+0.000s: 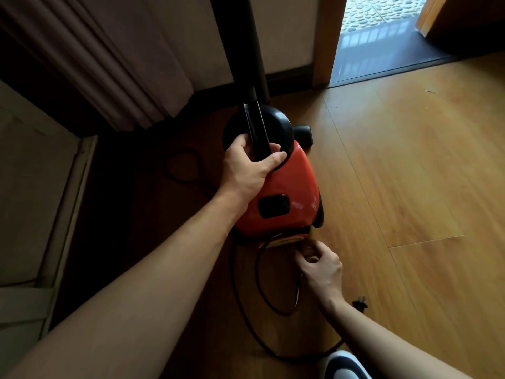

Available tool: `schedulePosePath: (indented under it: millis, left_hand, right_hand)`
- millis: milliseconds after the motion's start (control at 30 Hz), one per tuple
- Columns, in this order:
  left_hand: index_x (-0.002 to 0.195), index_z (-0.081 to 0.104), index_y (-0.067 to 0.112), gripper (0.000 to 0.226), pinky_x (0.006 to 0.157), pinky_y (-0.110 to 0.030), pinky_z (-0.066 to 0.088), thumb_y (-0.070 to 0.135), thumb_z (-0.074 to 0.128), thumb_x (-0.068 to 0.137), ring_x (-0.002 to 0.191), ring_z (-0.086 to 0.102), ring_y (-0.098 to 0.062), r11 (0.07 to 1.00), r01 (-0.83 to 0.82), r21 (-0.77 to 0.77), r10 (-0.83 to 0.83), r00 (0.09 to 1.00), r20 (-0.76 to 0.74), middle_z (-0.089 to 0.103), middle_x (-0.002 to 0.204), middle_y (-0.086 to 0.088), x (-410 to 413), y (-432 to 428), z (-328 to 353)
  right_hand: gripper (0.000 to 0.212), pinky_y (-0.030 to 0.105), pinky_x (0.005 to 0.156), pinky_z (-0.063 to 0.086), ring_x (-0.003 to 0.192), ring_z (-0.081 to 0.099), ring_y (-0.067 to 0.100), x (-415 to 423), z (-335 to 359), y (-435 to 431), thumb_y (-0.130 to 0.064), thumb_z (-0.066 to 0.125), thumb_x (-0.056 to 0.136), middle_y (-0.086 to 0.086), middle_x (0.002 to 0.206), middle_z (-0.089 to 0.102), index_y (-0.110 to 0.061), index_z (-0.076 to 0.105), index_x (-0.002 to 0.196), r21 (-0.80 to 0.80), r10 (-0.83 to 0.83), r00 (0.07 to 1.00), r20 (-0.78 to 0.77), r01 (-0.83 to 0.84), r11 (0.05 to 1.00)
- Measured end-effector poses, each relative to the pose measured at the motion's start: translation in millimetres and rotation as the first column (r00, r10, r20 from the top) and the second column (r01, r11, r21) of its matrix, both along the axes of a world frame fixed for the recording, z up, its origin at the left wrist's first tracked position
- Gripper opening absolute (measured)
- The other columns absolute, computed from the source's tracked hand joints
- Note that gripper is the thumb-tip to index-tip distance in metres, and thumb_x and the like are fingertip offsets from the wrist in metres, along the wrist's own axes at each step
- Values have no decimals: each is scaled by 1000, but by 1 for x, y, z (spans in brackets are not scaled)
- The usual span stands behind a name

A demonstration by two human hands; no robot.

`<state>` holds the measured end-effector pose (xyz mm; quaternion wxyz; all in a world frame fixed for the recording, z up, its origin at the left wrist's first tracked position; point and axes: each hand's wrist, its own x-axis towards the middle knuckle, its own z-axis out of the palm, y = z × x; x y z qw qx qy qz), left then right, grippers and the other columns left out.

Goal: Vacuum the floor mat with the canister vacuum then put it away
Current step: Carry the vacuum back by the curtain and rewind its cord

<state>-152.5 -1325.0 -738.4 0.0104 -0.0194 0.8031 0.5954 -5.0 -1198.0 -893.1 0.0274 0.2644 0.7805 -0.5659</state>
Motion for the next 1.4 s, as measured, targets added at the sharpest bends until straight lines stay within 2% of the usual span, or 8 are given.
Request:
schedulePosePath:
  millis: [200, 333, 500, 733, 933, 1133, 1233, 1400]
  left_hand:
    - [102, 60, 13, 17, 81, -33, 57, 5, 68, 90, 73, 65, -14, 936, 3, 351, -67, 983, 169, 63, 85, 0, -3, 7, 14]
    - [126, 53, 4, 34, 70, -19, 54, 1, 63, 93, 64, 56, -8, 879, -58, 474, -56, 973, 223, 53, 82, 0, -8, 10, 13]
    - [127, 53, 1, 35, 64, -12, 51, -3, 61, 93, 58, 53, -5, 879, -79, 470, -30, 975, 221, 50, 78, -1, -9, 12, 16]
    - [121, 54, 4, 31, 62, -16, 49, -3, 61, 92, 56, 53, -5, 858, -69, 509, -23, 985, 173, 52, 77, 0, -23, 12, 36]
    - [125, 53, 3, 34, 61, -14, 51, -3, 61, 93, 57, 52, -6, 868, -62, 492, -29, 984, 175, 52, 77, 0, -26, 11, 36]
    - [125, 54, 4, 34, 65, -16, 52, -2, 62, 92, 63, 53, -8, 890, -95, 446, -2, 977, 212, 52, 83, -1, -23, 5, 19]
    - [124, 54, 6, 33, 70, -18, 52, -1, 63, 93, 65, 54, -8, 890, -99, 446, -5, 974, 226, 53, 84, 0, -26, 3, 13]
    - [118, 56, 9, 29, 74, -26, 55, 5, 67, 92, 70, 60, -10, 908, -45, 417, -58, 971, 231, 59, 89, -4, -28, -1, 18]
  right_hand:
    - [10, 35, 71, 61, 80, 71, 9, -2, -1, -1, -30, 73, 90, -8, 86, 73, -37, 67, 90, -86, -28, 999, 30, 31, 996]
    - [7, 43, 63, 63, 63, 73, 18, -2, -5, -5, -19, 71, 93, 2, 86, 75, -25, 71, 97, -89, -19, 997, 79, 26, 996]
    - [15, 24, 52, 58, 60, 68, 16, 2, -11, -6, -8, 68, 94, 4, 100, 71, -22, 69, 101, -6, 98, 993, 59, -98, 995]
    - [28, 32, 108, 47, 130, 49, 6, -4, -6, -34, -14, 59, 98, -10, 134, 58, -29, 72, 117, 110, 506, 855, 115, -517, 849]
    - [16, 38, 82, 59, 93, 70, 18, -3, 3, -68, -17, 58, 97, 3, 108, 72, -16, 69, 108, -59, 641, 759, 114, -639, 767]
    - [22, 7, 69, 50, 92, 60, -2, 15, -3, -59, -19, 62, 99, -14, 109, 59, -16, 69, 120, -72, 536, 828, 165, -532, 843]
    - [28, 19, 85, 56, 108, 65, 9, 23, -7, -45, -20, 66, 97, -9, 123, 64, -26, 66, 124, -105, 431, 888, 162, -418, 902]
    - [31, 24, 57, 57, 73, 74, 15, 23, -7, -25, -18, 66, 97, 1, 108, 67, -27, 60, 126, -312, 317, 931, 182, -251, 916]
